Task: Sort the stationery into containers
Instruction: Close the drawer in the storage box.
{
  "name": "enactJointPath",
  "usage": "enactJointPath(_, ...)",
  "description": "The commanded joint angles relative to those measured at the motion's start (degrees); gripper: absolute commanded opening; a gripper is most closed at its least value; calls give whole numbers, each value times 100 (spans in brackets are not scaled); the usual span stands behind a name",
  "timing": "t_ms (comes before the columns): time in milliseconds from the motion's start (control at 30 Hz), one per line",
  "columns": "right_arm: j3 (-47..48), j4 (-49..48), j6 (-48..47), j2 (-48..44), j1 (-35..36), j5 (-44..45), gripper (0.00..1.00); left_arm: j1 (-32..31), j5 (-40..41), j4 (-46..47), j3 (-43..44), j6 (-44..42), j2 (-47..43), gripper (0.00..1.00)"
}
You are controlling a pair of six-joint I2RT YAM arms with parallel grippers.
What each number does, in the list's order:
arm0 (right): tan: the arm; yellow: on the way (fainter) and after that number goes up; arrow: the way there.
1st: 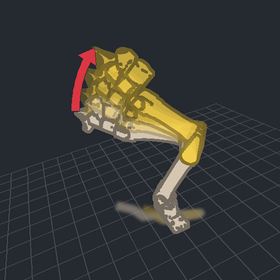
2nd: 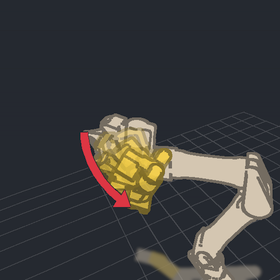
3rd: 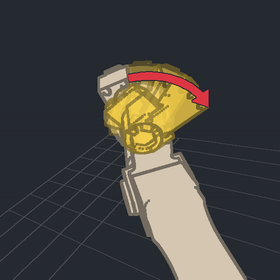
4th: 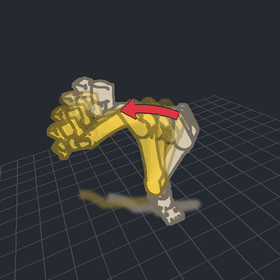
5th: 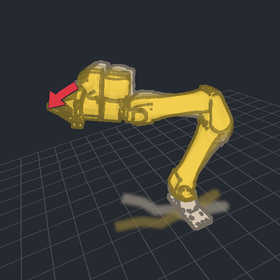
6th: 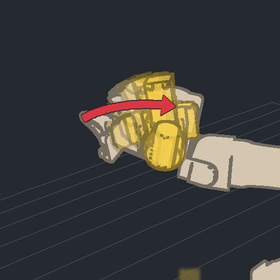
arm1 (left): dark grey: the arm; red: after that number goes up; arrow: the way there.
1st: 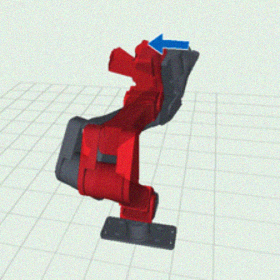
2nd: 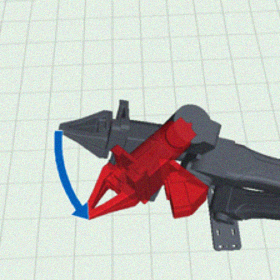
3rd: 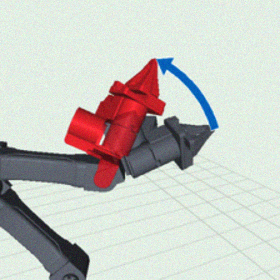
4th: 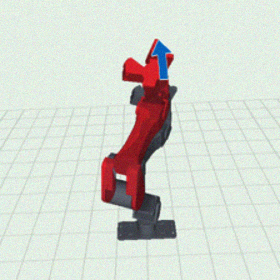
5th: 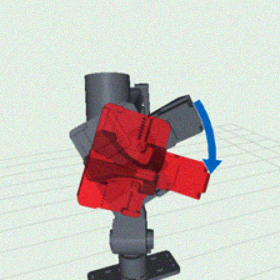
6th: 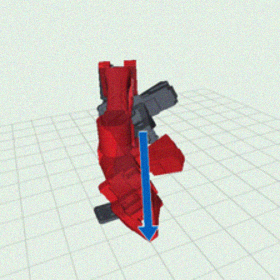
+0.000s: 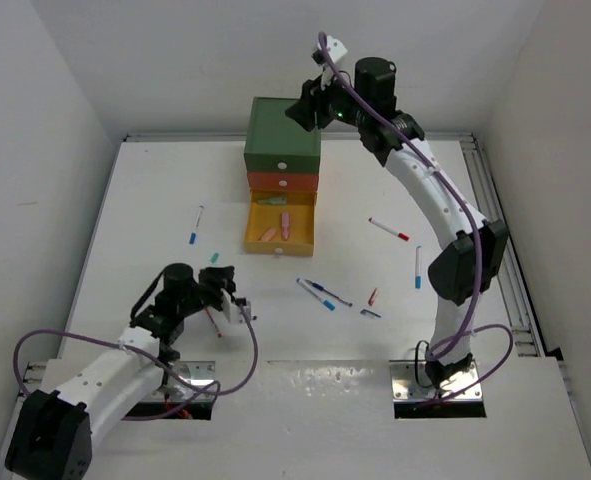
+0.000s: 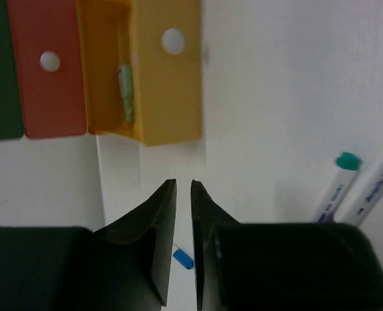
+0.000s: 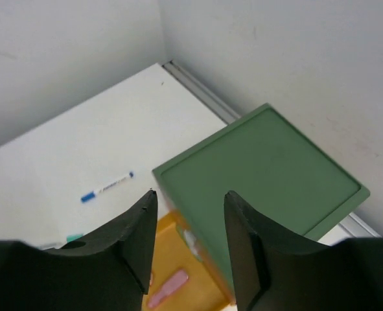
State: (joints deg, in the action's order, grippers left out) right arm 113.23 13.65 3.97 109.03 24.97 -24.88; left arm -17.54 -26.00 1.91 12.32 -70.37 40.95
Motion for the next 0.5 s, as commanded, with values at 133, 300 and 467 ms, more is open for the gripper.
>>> enactJointPath(133,287,-626,842,821,-177,291,40,-1039,631,3197,-1187,-2024,307,1)
enactJointPath(300,323,-837,1036,1093,-177,309,39,-1488,797,4209,-1557,-2191,940,0)
enactJointPath(467,367,-969,1203,1436,-221,414,38,-1893,1193,4993,-1417,-2183,2091,0)
